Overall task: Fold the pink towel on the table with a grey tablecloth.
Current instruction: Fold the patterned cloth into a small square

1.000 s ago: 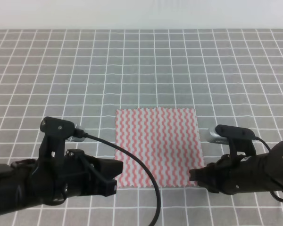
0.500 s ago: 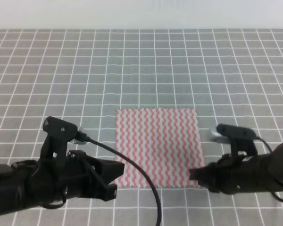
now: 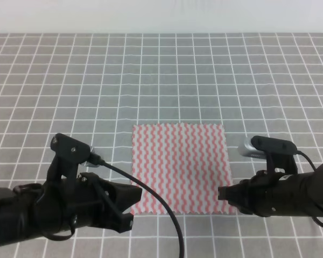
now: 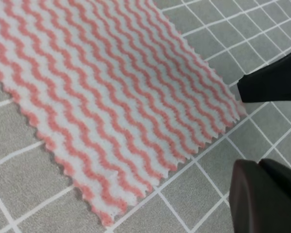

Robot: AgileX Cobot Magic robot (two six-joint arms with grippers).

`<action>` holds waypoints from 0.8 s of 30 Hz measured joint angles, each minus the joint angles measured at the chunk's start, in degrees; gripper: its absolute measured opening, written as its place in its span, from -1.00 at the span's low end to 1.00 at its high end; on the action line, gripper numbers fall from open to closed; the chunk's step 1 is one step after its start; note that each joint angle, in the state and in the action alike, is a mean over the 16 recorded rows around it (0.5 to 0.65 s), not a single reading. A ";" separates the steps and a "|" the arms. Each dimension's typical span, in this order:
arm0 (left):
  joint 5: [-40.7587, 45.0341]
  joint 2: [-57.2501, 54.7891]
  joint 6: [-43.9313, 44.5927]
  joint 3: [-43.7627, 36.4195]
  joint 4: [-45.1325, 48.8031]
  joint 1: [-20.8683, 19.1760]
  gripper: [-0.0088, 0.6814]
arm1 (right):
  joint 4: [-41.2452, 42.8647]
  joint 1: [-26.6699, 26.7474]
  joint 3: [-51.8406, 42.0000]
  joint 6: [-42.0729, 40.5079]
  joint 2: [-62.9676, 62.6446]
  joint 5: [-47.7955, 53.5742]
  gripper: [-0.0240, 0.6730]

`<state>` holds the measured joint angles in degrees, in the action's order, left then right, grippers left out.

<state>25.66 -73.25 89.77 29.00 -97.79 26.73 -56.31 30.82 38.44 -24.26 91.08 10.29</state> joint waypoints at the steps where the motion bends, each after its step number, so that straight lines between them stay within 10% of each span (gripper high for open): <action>1: 0.04 0.00 0.01 0.00 0.05 0.00 -0.98 | 0.04 -0.01 0.00 -0.01 -0.02 -0.07 -0.85; 15: 1.01 0.01 0.02 0.00 0.33 0.00 -0.99 | 0.25 -0.01 0.09 -0.03 1.88 -0.54 -0.28; 24: 1.36 0.15 0.01 -0.05 0.39 0.01 -0.98 | -0.30 -0.03 0.17 -0.03 2.81 -0.73 -0.35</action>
<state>27.03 -73.10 89.78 28.95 -97.40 26.74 -56.61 30.80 38.62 -24.29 93.89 9.56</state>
